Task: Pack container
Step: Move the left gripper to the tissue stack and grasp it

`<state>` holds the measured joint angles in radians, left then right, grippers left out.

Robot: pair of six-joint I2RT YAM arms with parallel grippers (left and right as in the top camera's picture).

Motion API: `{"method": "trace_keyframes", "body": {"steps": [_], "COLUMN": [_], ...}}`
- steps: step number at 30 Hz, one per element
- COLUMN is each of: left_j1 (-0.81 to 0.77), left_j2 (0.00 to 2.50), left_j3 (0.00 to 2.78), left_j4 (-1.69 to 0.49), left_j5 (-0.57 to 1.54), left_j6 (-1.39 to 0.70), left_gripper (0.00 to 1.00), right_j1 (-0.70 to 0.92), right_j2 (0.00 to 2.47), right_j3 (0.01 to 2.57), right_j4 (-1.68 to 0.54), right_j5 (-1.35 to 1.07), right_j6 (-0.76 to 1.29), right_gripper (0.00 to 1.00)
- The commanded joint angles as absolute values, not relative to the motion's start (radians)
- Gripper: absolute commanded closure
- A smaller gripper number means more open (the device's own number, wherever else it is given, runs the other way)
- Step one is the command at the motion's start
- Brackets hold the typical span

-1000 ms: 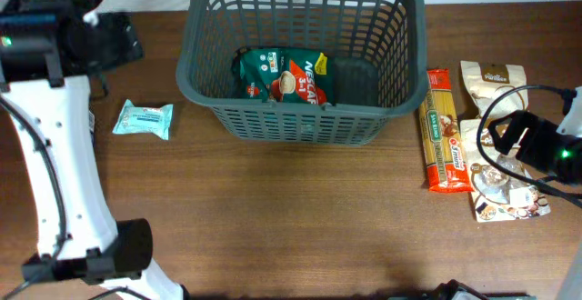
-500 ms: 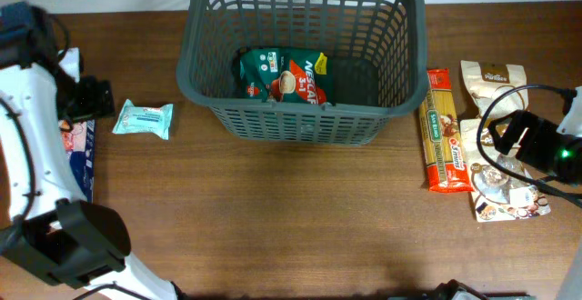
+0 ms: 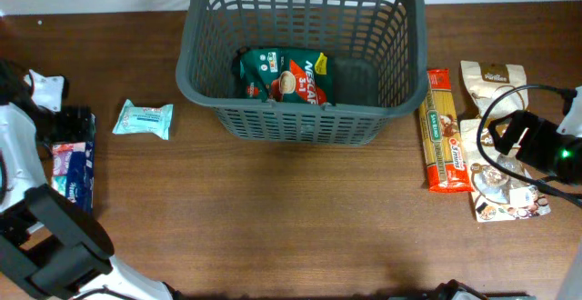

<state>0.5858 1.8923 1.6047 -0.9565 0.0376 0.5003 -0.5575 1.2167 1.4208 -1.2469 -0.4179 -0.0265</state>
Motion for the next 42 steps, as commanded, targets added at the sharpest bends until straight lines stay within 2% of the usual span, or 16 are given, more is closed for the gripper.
{"method": "trace_keyframes", "body": {"steps": [1,10,22,23,24,25,26,27,29,30,31,37,42], "left_j1": [0.594,0.674,0.681,0.68,0.681,0.681,0.681,0.681,0.68,0.68,0.678,0.636,0.526], "left_j2": [1.9,1.932,2.029,2.035,2.04,2.043,2.045,2.045,2.045,2.045,2.045,2.009,1.921], "left_j3": [1.521,1.417,1.392,1.392,1.392,1.392,1.392,1.392,1.392,1.392,1.394,1.511,1.822], "left_j4": [-0.898,-0.817,-0.792,-0.791,-0.786,-0.78,-0.776,-0.768,-0.758,-0.754,-0.752,-0.764,-0.786], "left_j5": [-0.064,-0.115,-0.022,-0.022,-0.022,-0.022,-0.022,-0.022,-0.022,-0.022,-0.022,-0.01,0.044], "left_j6": [0.636,0.633,0.55,0.544,0.53,0.516,0.496,0.474,0.447,0.442,0.441,0.365,0.339], "left_gripper": [0.02,0.02,0.04,0.09,0.19,0.31,0.53,0.64,0.79,0.92,0.98,0.98,0.98], "right_j1": [-0.563,-0.563,-0.563,-0.563,-0.563,-0.563,-0.563,-0.563,-0.563,-0.563,-0.563,-0.563,-0.563], "right_j2": [1.219,1.219,1.219,1.219,1.219,1.219,1.219,1.219,1.219,1.219,1.219,1.219,1.219], "right_j3": [1.421,1.421,1.421,1.421,1.421,1.421,1.421,1.421,1.421,1.421,1.421,1.421,1.421], "right_j4": [-1.244,-1.244,-1.244,-1.244,-1.244,-1.244,-1.244,-1.244,-1.244,-1.244,-1.244,-1.244,-1.244], "right_j5": [-0.434,-0.434,-0.434,-0.434,-0.434,-0.434,-0.434,-0.434,-0.434,-0.434,-0.434,-0.434,-0.434], "right_j6": [-0.03,-0.03,-0.03,-0.03,-0.03,-0.03,-0.03,-0.03,-0.03,-0.03,-0.03,-0.03,-0.03], "right_gripper": [0.01,0.01,0.01,0.01,0.01,0.01,0.01,0.01,0.01,0.01,0.01,0.01,0.01]}}
